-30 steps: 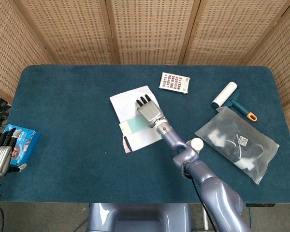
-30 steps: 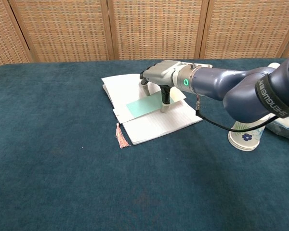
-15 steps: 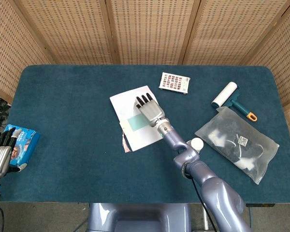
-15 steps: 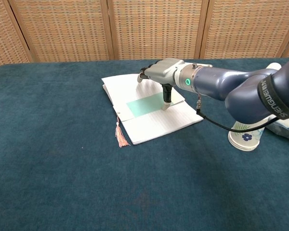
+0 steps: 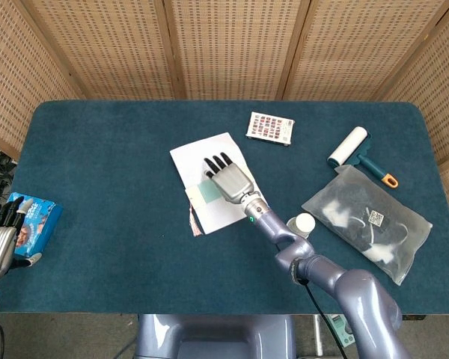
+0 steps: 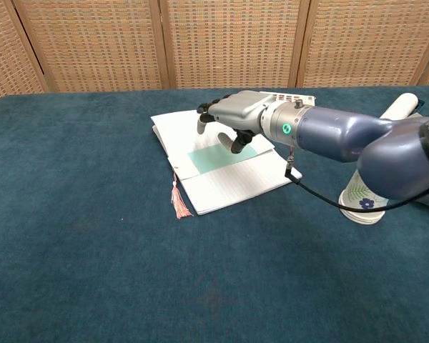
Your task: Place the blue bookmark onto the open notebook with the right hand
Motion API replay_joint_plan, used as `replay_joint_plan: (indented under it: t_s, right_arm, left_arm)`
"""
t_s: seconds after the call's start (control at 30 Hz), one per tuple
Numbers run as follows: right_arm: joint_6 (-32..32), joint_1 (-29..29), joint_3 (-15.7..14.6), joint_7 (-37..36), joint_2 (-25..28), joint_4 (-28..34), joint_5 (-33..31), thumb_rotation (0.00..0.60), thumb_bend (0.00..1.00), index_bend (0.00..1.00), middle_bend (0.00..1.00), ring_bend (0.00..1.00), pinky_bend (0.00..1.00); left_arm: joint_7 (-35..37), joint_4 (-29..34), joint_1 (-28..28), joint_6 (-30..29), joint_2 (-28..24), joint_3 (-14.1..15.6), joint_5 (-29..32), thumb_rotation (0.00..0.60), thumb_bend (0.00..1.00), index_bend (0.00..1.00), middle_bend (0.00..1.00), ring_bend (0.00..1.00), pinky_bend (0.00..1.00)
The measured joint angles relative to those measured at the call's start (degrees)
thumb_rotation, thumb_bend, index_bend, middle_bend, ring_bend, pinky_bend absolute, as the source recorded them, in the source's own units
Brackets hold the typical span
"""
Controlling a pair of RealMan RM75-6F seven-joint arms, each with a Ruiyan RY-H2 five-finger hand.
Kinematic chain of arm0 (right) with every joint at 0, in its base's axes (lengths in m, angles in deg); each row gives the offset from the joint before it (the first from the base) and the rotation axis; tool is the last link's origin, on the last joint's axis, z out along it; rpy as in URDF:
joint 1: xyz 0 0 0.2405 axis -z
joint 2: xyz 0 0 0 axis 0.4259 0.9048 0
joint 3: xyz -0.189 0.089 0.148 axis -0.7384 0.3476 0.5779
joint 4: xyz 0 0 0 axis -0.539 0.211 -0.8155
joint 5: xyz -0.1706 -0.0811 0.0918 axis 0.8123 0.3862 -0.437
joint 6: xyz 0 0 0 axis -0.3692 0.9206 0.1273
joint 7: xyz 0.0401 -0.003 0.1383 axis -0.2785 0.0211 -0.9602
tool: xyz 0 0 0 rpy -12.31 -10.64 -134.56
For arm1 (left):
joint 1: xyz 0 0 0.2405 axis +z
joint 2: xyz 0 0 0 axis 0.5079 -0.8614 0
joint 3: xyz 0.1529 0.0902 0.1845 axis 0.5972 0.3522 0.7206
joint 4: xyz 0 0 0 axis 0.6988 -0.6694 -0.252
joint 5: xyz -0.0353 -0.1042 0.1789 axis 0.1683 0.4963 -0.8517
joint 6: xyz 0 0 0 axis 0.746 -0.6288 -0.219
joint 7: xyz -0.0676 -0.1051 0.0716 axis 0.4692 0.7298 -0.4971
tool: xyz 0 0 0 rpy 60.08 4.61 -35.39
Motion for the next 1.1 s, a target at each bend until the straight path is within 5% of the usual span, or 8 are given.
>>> replay_joint_plan:
  t_s: [0.13, 0.4, 1.1]
  right_arm:
    - [-0.42, 2.17, 0.27, 5.56, 3.26, 7.77, -2.79, 0.6, 1.0, 0.3, 0.12, 0.0, 0.11]
    - [0.78, 4.29, 0.72, 15.75, 5.44, 13.14, -11.17, 0.6, 1.0, 0.33, 0.12, 0.0, 0.1]
    - [2.37, 2.07, 1.55, 17.13, 1.1, 5.87, -13.72, 0.6, 1.0, 0.31, 0.08, 0.0, 0.07]
  left_arm:
    - [-0.25, 0.42, 0.09, -0.39, -0.11, 0.26, -0.69, 0.6, 0.03, 0.0, 0.0, 0.0, 0.0]
    - [-0.62, 0.82, 0.24, -0.54, -0.18, 0.57, -1.07, 0.6, 0.03, 0.0, 0.0, 0.0, 0.0]
    - [-0.85, 0.03, -0.36, 1.32, 0.31, 0.41, 0.36, 0.6, 0.03, 0.0, 0.0, 0.0, 0.0]
